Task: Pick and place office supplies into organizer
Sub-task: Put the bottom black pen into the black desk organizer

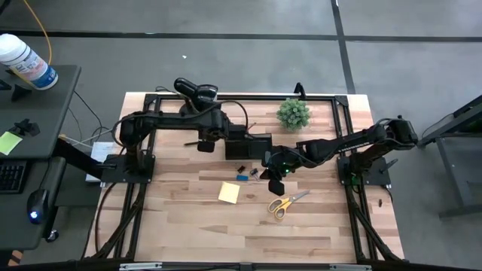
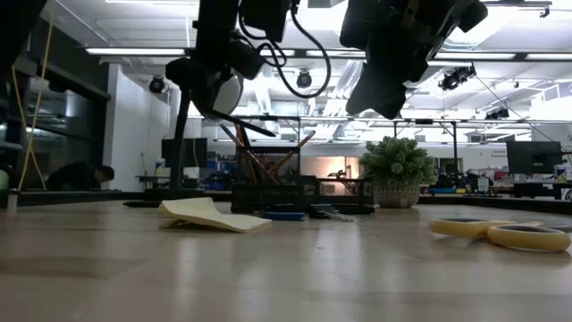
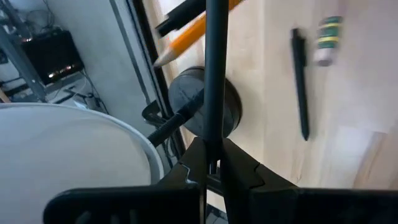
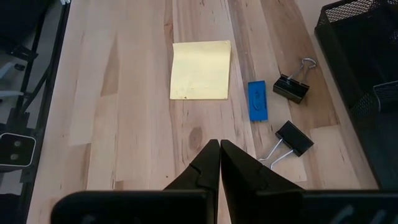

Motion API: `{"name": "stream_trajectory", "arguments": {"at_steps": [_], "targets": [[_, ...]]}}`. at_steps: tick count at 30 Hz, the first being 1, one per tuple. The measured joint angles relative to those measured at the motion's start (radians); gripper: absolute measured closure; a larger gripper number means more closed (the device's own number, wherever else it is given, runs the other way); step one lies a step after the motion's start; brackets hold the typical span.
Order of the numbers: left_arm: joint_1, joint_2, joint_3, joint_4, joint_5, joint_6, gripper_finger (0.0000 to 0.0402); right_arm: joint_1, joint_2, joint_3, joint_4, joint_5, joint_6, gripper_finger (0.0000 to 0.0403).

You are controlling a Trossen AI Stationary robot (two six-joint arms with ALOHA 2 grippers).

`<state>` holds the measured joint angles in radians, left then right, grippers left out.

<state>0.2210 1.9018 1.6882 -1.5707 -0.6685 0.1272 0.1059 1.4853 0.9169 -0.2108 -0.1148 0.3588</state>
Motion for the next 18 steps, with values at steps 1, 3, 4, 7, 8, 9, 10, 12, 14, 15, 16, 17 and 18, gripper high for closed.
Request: {"name": "stream_trajectory", "arguments": {"at_steps": [1,3,4,7,8,9,10,12,14,15,16,17,18], "targets": [[0.005,0.000,0.000,0.000,-0.001,0.004,0.0397,0.000,0.000,0.000,0.000,0.000,0.000,0.0392],[0.010,0.000,0.000,0.000,0.000,0.021,0.0397,0.000,0.000,0.000,0.000,0.000,0.000,0.0392],[0.009,0.000,0.000,0.000,0.002,0.031,0.0397,0.000,0.000,0.000,0.000,0.000,0.000,0.0392],[0.001,0.000,0.000,-0.001,-0.001,0.086,0.0397,0.000,0.000,0.000,0.000,0.000,0.000,0.0392],[-0.006,0.000,0.000,0.000,-0.006,0.098,0.0397,0.000,0.000,0.000,0.000,0.000,0.000,0.0392],[-0.007,0.000,0.000,0.000,-0.009,0.106,0.0397,0.000,0.000,0.000,0.000,0.000,-0.001,0.0392],[-0.005,0.000,0.000,0.000,-0.010,0.112,0.0396,0.000,0.000,0.000,0.000,0.000,-0.001,0.0392],[-0.006,0.000,0.000,0.000,-0.009,0.112,0.0397,0.000,0.000,0.000,0.000,0.001,-0.001,0.0392],[-0.006,0.000,0.000,0.000,-0.007,0.111,0.0396,0.000,0.000,0.000,0.001,0.001,-0.003,0.0392],[-0.005,0.000,0.000,0.000,-0.005,0.109,0.0396,0.000,0.000,0.000,0.001,0.002,-0.003,0.0392],[-0.005,0.000,0.000,0.000,0.000,0.109,0.0396,0.000,0.000,0.000,0.003,0.002,-0.004,0.0392],[-0.005,0.000,0.000,0.000,0.006,0.108,0.0396,0.000,0.000,0.000,0.004,0.002,-0.006,0.0392],[-0.005,0.000,0.000,0.000,0.014,0.108,0.0396,0.000,0.000,0.000,0.006,0.002,-0.008,0.0392]]}}
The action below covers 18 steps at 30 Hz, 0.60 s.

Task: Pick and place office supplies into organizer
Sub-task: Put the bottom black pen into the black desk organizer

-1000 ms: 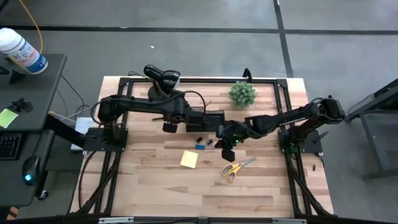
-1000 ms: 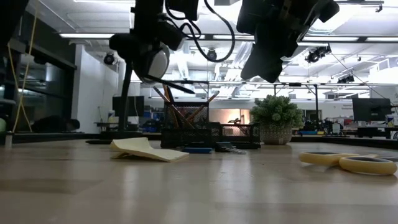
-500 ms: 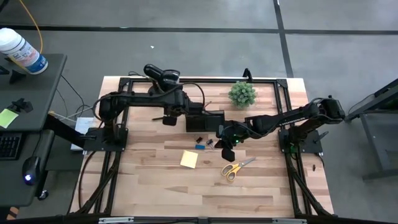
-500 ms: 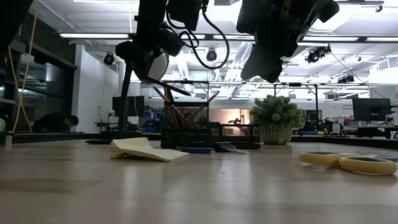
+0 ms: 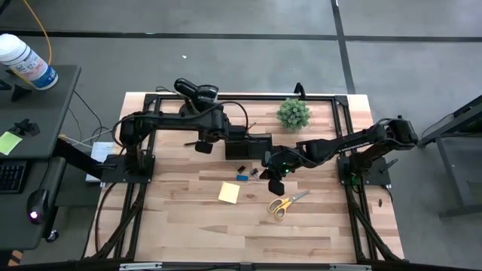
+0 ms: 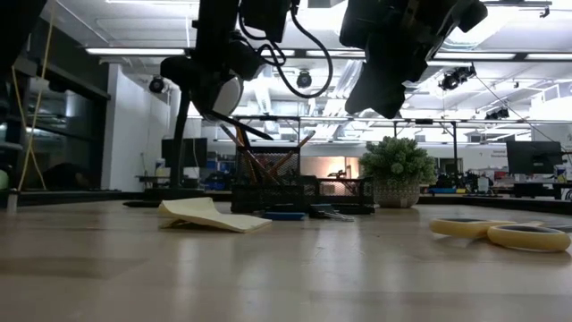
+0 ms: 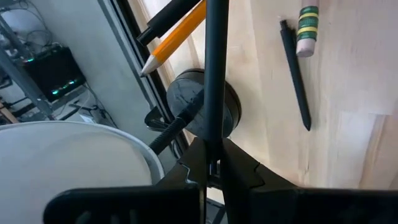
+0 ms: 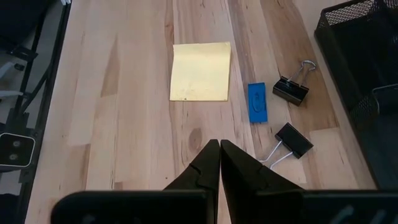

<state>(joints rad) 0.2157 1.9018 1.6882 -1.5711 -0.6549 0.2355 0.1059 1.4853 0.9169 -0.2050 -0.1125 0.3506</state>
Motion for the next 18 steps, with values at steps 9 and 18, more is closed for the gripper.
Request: {"name": "stream_trajectory", "arguments": {"at_steps": [9,18], "targets": [[-0.001,0.000,0.000,0.000,0.038,-0.026,0.0396,0.000,0.000,0.000,0.010,0.009,-0.003,0.0392],[-0.002,0.040,0.000,0.000,0.076,-0.036,0.0396,0.000,0.000,0.000,0.010,0.010,-0.003,0.0392]]}}
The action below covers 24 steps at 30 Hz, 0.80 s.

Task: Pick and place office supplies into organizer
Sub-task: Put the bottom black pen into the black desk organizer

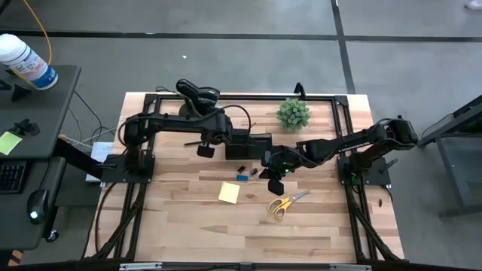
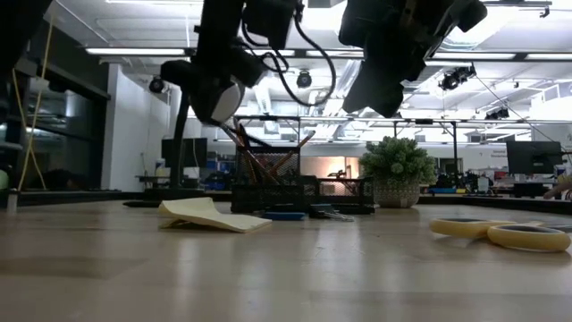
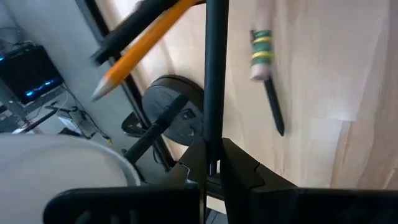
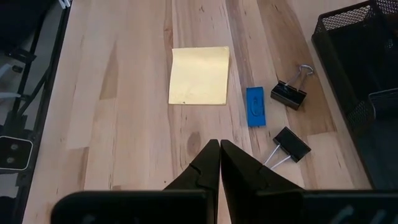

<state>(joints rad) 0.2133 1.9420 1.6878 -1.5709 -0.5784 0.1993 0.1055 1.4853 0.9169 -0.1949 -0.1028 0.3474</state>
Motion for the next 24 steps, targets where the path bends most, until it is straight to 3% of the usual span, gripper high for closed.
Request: {"name": "stream_trajectory", "arguments": {"at_steps": [11,24], "targets": [[-0.031,0.056,0.004,-0.001,-0.021,-0.003,0.0396,0.000,0.000,0.000,0.007,0.000,0.009,0.0392],[-0.031,0.055,0.126,0.000,-0.025,0.077,0.0396,0.000,0.000,0.000,0.028,0.000,0.004,0.0392]]}}
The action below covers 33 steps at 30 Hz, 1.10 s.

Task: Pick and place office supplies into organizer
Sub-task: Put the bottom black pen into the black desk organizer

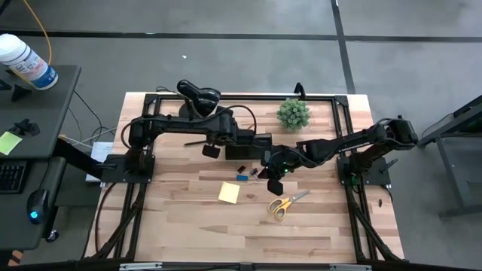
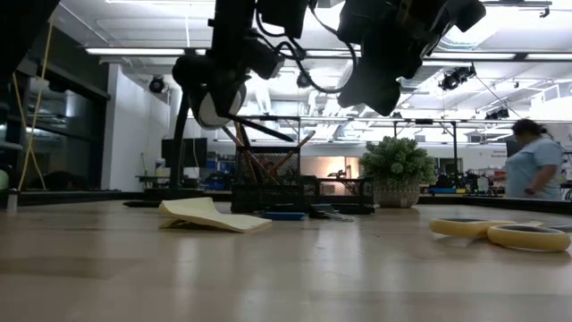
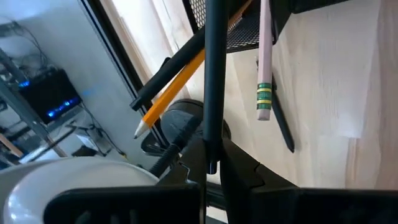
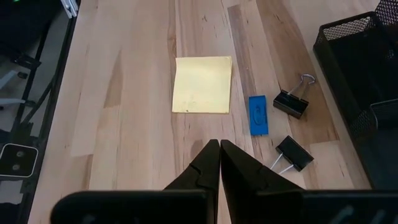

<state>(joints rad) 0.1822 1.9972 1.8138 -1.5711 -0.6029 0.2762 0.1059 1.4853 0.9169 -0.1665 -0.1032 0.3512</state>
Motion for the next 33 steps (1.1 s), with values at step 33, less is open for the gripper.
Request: {"name": "stream_trajectory", "arguments": {"at_steps": [33], "targets": [[0.001,0.062,0.002,0.000,-0.038,0.015,0.0386,0.001,0.001,-0.002,-0.010,-0.006,0.008,0.0392]]}}
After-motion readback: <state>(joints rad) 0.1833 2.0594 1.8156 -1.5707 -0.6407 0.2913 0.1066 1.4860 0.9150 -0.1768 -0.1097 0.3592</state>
